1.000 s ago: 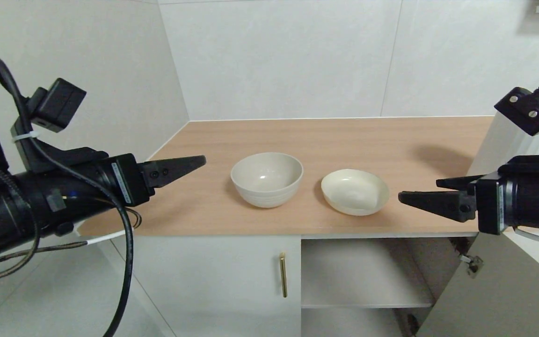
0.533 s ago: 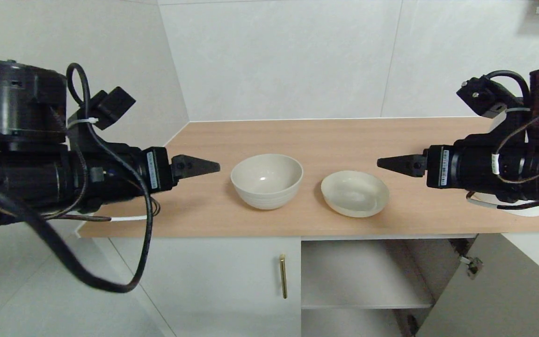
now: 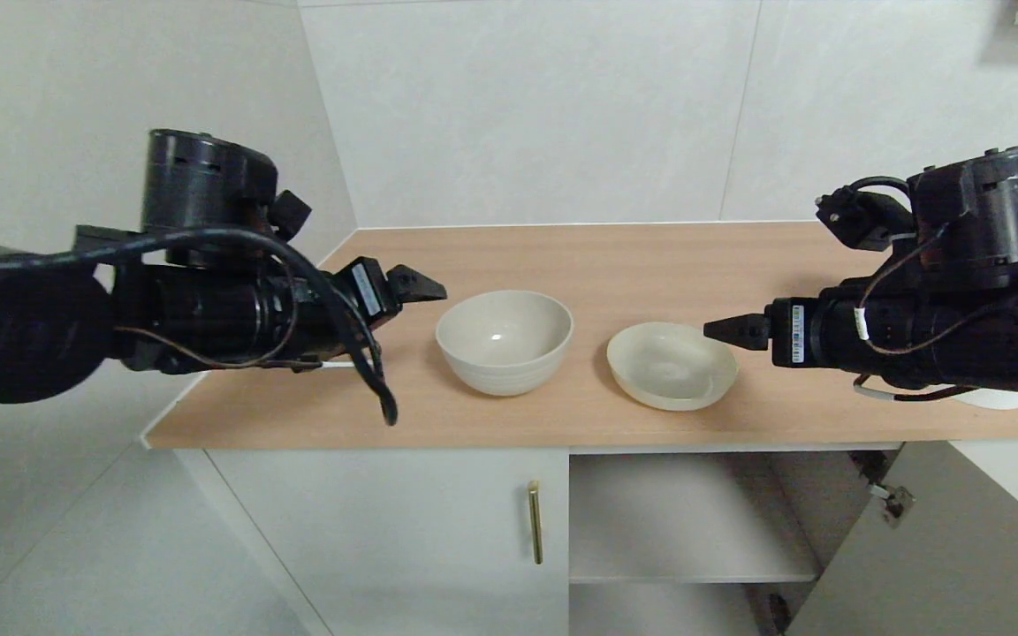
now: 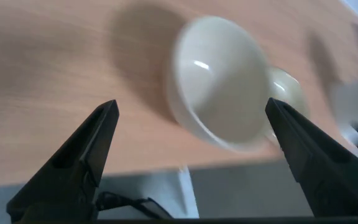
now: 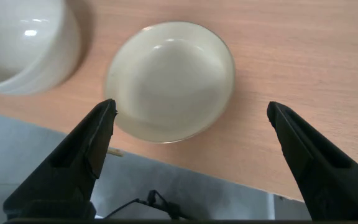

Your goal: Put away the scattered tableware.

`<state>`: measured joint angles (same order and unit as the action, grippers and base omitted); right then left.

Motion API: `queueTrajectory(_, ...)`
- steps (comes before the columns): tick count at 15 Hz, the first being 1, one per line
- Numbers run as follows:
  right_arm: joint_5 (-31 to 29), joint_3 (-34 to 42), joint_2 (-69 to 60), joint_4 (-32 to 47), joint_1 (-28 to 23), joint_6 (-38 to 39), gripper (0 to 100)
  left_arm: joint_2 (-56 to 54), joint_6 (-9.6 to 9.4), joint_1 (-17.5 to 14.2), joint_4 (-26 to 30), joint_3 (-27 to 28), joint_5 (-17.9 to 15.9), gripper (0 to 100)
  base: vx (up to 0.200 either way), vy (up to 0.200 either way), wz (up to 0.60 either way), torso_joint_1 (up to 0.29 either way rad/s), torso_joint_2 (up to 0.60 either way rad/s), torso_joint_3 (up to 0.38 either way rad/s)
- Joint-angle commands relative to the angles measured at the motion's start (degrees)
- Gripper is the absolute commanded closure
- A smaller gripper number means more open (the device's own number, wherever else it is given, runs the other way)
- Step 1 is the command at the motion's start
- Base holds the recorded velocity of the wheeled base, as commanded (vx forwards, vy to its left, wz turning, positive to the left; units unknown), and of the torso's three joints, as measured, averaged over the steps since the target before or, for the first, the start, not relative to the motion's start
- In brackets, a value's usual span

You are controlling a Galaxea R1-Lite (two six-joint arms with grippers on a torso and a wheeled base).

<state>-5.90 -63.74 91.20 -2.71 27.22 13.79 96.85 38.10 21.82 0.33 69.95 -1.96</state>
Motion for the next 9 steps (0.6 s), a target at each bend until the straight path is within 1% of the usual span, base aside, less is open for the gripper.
queueTrajectory(1,-0.4,0.0,1.2,0.0,0.0,0.0,0,6.2,2.51,2.3,-1.2,1.4,1.6,0,0.000,0.000,0.00,0.000,0.00,0.000)
queueTrajectory(5,-0.6,0.0,1.4,-0.2,0.0,0.0,0,8.9,2.95,2.6,-3.3,1.5,1.8,0,0.000,0.000,0.00,0.000,0.00,0.000)
queueTrajectory(9,-0.6,0.3,1.4,-0.2,0.0,0.0,0,8.3,2.95,2.6,-3.5,1.5,1.8,0,0.000,0.000,0.00,0.000,0.00,0.000)
